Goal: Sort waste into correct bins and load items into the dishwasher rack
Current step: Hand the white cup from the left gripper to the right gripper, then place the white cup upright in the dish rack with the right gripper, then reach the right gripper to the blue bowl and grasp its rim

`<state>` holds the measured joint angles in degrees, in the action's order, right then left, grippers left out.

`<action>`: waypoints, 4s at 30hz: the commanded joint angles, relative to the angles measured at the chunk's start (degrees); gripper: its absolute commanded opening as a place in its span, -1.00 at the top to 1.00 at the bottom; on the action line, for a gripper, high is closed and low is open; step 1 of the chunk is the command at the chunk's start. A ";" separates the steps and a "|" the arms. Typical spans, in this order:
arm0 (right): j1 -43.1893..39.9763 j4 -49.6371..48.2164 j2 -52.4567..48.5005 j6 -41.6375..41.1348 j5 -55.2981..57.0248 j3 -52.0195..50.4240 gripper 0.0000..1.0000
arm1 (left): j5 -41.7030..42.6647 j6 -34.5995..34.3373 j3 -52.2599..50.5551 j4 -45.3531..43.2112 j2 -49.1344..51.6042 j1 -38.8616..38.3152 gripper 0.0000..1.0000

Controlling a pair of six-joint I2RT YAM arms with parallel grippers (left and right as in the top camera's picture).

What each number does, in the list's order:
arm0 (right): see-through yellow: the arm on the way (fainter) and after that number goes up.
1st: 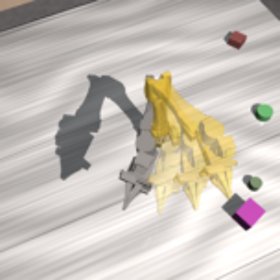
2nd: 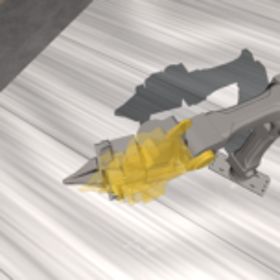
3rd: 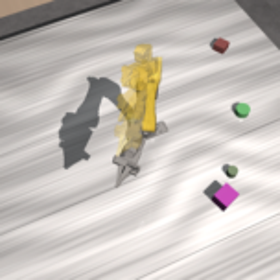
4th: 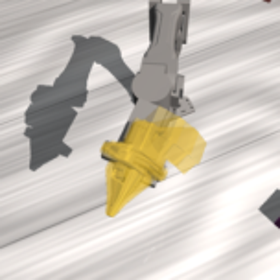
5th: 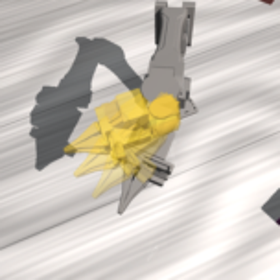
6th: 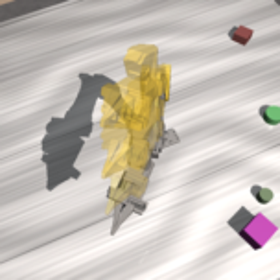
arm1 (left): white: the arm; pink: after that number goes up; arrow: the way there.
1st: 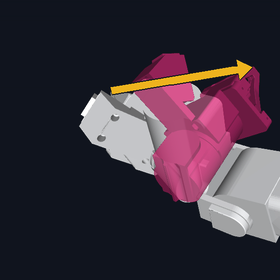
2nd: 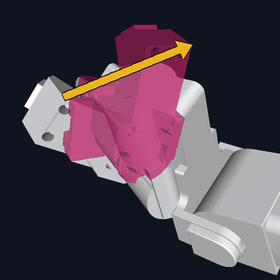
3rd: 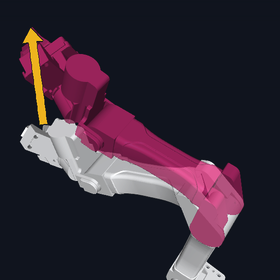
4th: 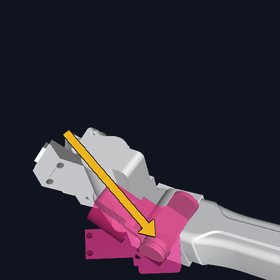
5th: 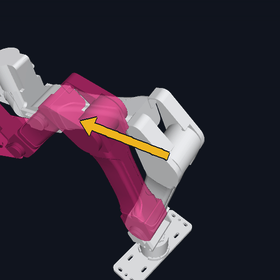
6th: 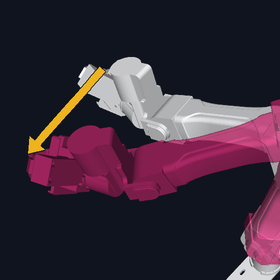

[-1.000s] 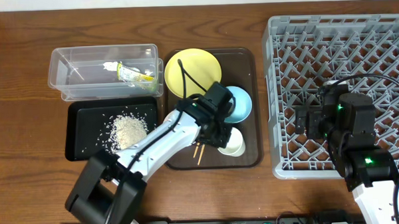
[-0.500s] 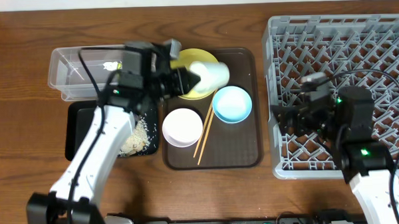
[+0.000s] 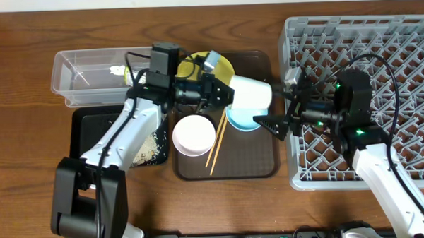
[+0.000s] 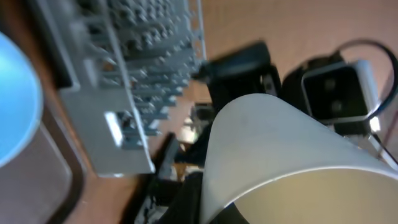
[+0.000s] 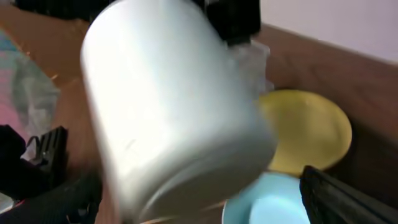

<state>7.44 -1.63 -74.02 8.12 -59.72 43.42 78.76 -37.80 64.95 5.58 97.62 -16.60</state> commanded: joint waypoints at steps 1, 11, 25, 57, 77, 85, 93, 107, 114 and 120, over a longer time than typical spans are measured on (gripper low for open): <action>0.57 -3.69 -1.01 -2.38 -4.04 0.81 -0.97 | 4.55 -0.90 0.15 -0.33 -0.09 -0.90 0.88; 0.57 -9.75 -1.01 -2.34 -11.17 0.81 -0.68 | 7.39 -1.33 0.15 -0.33 -0.09 -1.57 0.88; 0.57 -12.35 -0.98 -2.29 -12.79 0.81 -0.39 | 8.04 -1.55 0.15 -0.33 -0.09 -1.81 0.88; -6.40 21.44 2.97 -6.69 19.98 7.15 0.98 | -40.48 23.82 0.55 27.69 -7.69 9.20 -0.03; -16.94 70.58 0.26 -16.44 67.43 28.13 0.98 | -57.42 25.29 0.55 38.32 -23.67 11.93 -0.03; -18.84 66.90 -7.32 -16.24 65.31 28.13 0.98 | -57.42 25.29 0.55 38.60 -23.67 11.93 -0.02; -18.84 63.30 -16.50 -16.24 62.47 28.13 0.86 | -57.42 25.29 0.55 38.80 -23.67 11.93 -0.02; -18.58 59.89 -15.87 -15.87 53.59 28.72 -0.98 | -62.07 25.27 0.52 42.38 -23.67 11.93 -0.26; -13.55 49.94 -8.26 -7.45 36.74 29.97 -0.79 | -79.71 16.48 0.52 50.36 -23.67 11.93 -0.25; -3.41 44.52 -8.83 -4.83 36.00 29.90 -0.74 | -82.09 11.98 0.52 51.54 -23.65 11.93 -0.27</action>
<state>-0.08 43.48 -81.49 0.01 -20.32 73.06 0.84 -22.41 64.88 56.84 74.08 -4.91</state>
